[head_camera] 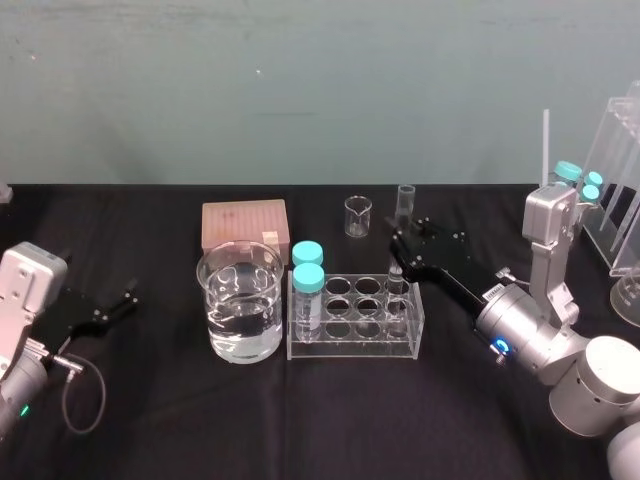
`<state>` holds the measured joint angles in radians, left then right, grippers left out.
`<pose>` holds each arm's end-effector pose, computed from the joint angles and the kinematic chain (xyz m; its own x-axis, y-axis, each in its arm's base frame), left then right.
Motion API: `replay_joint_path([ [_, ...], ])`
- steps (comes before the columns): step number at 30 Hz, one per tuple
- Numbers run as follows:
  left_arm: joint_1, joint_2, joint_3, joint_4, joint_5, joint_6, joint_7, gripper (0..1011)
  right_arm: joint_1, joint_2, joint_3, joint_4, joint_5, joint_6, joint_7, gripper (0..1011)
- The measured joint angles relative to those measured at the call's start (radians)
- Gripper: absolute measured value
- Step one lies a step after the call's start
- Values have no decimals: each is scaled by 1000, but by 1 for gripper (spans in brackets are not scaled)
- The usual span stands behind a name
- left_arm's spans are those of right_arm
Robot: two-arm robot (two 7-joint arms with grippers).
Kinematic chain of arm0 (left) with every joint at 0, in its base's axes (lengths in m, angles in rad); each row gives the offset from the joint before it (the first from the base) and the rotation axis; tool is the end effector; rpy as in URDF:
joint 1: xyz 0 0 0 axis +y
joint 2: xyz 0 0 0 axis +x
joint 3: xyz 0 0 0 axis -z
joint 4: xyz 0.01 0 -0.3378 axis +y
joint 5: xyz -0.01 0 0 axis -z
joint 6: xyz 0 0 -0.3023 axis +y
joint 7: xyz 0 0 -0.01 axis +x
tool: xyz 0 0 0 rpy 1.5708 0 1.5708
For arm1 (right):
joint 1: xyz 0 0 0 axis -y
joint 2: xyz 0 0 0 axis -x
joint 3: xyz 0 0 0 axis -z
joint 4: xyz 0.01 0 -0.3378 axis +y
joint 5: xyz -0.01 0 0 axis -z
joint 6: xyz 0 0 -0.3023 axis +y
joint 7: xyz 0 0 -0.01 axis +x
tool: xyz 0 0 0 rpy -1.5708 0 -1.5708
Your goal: Hold the test tube with one hand and immerse one end into the beaker, then return it to the test tube rack.
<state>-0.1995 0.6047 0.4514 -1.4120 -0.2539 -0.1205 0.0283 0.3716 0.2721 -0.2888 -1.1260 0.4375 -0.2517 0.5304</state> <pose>0.3597 0.1116 -0.3396 0.2923 0.8803 0.3737 -0.9553 0.2873 0.0703 0.4332 -0.0506 -0.3498 0.6042 -0.7967 -0.0137 0.7901 0.5968 0.1400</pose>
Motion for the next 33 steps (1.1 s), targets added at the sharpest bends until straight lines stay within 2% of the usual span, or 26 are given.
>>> replay_joint_path([
  [33, 0, 0, 0, 0, 0, 0, 0, 1000, 4, 4, -7, 17, -14, 3, 0, 226],
])
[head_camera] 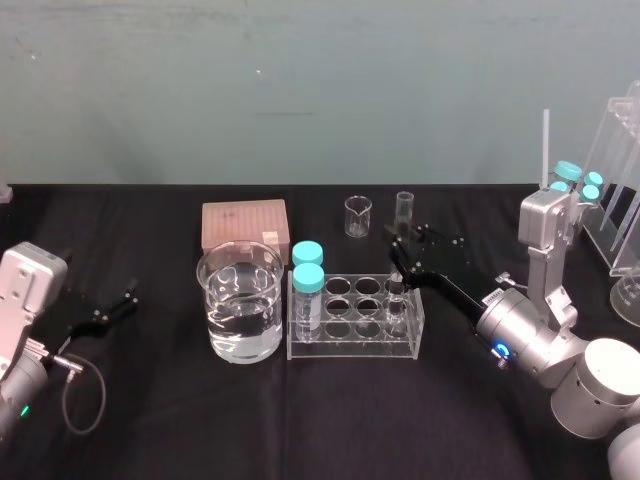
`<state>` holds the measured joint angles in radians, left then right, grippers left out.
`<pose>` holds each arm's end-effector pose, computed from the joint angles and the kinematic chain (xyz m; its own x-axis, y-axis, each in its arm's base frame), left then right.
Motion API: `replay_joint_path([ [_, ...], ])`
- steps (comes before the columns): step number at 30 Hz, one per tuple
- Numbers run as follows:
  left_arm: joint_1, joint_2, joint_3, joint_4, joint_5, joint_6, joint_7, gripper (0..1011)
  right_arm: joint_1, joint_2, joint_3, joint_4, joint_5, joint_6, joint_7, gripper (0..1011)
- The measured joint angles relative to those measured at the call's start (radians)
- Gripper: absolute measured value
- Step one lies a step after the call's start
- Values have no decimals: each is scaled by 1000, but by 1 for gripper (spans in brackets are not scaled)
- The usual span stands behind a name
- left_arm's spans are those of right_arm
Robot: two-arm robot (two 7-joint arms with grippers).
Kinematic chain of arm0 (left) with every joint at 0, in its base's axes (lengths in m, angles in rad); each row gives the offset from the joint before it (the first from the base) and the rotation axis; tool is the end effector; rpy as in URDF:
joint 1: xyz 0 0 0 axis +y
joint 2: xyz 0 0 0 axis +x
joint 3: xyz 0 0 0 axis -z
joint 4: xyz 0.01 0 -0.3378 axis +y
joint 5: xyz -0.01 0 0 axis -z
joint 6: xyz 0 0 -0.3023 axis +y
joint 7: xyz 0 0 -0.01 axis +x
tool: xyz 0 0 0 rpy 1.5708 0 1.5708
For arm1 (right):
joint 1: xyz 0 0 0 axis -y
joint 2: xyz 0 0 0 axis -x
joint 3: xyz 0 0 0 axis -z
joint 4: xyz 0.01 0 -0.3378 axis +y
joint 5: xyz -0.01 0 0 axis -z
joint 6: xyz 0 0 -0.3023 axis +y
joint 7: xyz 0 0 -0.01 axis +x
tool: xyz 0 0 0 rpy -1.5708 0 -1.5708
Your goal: Hold the test tube with one hand and immerse one end into the beaker, then return it to the test tube rack.
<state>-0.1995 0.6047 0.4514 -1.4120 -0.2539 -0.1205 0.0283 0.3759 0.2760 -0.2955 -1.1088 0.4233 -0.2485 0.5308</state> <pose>0.3597 0.1116 -0.3396 0.2923 0.8803 0.3737 -0.9553 0.2873 0.0703 0.4337 -0.0527 -0.3534 0.6051 -0.7961 -0.0039 0.7912 0.6008 0.1144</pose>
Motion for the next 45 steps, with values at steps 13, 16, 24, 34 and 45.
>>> replay_joint_path([
  [13, 0, 0, 0, 0, 0, 0, 0, 1000, 0, 0, 1, -1, 2, -1, 0, 478],
  [16, 0, 0, 0, 0, 0, 0, 0, 1000, 0, 0, 1, -1, 2, -1, 0, 575],
  [24, 0, 0, 0, 0, 0, 0, 0, 1000, -2, 0, 5, -7, 9, -3, 2, 852],
  [34, 0, 0, 0, 0, 0, 0, 0, 1000, -107, 42, 81, -204, 37, -26, -52, 1000],
  [45, 0, 0, 0, 0, 0, 0, 0, 1000, -235, 64, 209, -271, -49, -28, -249, 1000],
])
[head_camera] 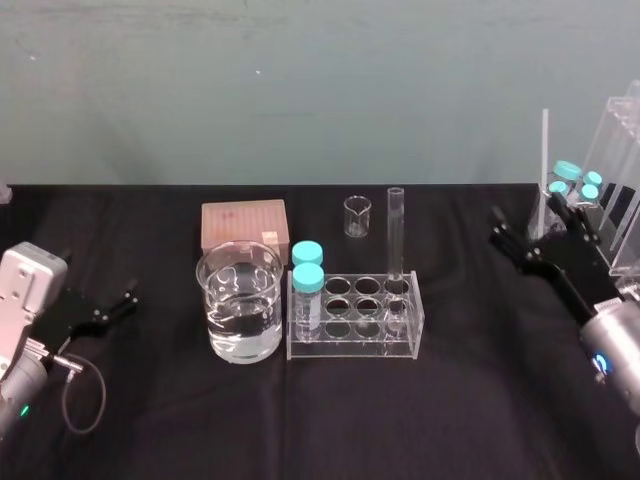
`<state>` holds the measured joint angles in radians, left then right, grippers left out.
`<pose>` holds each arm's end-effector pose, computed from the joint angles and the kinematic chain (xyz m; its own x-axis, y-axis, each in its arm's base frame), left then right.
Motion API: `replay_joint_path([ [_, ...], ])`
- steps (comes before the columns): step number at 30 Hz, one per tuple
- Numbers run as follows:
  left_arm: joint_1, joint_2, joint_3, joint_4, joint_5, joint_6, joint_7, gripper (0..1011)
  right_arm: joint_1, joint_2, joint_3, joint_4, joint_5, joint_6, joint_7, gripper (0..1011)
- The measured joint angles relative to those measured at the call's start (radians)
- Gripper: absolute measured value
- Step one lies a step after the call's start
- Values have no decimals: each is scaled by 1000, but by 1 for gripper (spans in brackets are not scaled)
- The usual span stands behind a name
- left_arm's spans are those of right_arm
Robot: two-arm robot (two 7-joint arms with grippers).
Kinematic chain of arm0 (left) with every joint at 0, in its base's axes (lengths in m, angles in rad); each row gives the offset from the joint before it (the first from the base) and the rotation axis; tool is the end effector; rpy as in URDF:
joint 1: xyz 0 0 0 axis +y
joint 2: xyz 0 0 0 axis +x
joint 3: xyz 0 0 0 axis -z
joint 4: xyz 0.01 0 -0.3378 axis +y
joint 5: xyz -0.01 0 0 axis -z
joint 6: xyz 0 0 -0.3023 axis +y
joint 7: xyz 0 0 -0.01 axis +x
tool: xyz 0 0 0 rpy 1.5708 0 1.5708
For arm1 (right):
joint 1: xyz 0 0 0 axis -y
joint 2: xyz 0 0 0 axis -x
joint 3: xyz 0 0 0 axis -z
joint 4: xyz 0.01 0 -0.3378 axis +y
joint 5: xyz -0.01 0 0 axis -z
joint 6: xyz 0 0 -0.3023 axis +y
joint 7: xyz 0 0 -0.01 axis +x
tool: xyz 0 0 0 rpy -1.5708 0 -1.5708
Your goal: Hold the test tube with one hand and immerse one end into the beaker, then return it to the test tube rack.
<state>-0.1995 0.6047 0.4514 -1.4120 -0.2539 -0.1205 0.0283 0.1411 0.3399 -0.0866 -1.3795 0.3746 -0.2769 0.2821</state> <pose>0.3597 0.1116 -0.3396 0.2923 0.8803 0.3737 -0.9553 0.2873 0.0703 0.3655 -0.1101 -0.3420 0.2867 -0.9575 0.0330 0.9354 0.2872 0.2062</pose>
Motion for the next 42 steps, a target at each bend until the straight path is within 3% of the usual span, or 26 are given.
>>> replay_joint_path([
  [12, 0, 0, 0, 0, 0, 0, 0, 1000, 30, -36, 2, 111, -45, 19, -1, 1000],
  [42, 0, 0, 0, 0, 0, 0, 0, 1000, 32, -38, 2, 113, -52, 23, 4, 1000],
])
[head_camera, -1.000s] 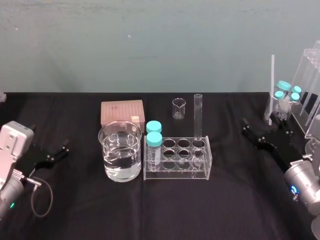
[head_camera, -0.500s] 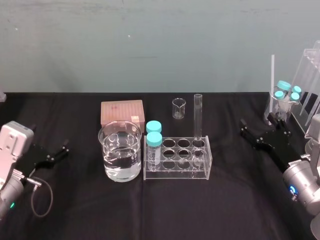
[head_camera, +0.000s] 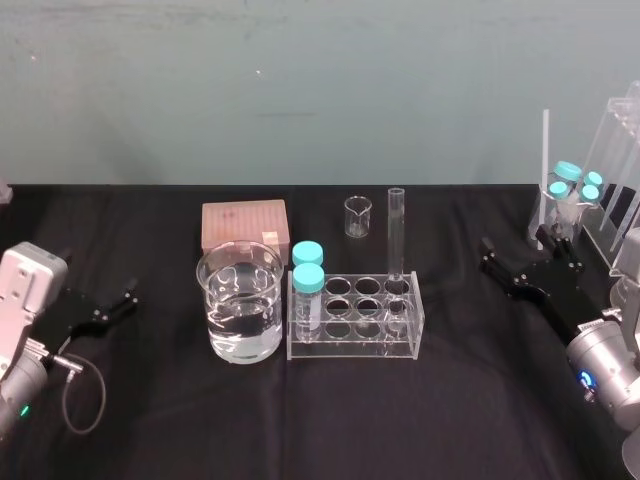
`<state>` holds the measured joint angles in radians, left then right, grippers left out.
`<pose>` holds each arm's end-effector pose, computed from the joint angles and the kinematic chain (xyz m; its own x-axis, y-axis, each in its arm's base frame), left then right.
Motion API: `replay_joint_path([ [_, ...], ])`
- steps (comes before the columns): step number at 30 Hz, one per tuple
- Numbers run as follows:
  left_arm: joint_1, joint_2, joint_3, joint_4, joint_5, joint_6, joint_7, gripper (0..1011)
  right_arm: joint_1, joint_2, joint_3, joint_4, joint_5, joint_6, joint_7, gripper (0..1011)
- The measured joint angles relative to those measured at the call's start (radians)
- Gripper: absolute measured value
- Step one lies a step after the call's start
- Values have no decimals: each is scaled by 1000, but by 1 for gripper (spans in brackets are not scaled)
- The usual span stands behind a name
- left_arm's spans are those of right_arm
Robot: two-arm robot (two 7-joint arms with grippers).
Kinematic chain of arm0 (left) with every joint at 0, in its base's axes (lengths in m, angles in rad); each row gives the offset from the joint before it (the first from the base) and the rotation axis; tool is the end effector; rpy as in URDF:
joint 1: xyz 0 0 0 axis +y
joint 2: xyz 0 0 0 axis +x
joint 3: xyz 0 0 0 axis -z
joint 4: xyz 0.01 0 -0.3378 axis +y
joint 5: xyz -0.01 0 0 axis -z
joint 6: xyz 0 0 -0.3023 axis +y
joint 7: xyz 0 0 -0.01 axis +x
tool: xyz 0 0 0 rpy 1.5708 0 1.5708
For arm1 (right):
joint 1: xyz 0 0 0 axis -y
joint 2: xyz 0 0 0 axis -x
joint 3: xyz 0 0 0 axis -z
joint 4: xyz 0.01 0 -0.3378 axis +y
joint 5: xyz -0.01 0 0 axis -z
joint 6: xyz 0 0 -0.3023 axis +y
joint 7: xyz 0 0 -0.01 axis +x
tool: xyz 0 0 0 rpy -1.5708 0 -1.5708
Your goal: Hold the test tube with one hand and immerse one end into the beaker, then return it to the test tube rack.
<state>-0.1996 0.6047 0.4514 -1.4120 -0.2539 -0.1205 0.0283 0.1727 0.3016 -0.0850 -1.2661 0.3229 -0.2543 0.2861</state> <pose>0.3598 0.1116 -0.3395 0.2922 0.8803 0.3738 -0.9553 0.2873 0.0702 0.3730 -0.1063 -0.3677 0.2679 -0.9632 0.0233 0.9570 0.2688 0.1088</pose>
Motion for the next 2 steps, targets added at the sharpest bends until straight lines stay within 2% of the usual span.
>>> replay_joint_path([
  [2, 0, 0, 0, 0, 0, 0, 0, 1000, 0, 0, 0, 0, 0, 0, 0, 1000],
])
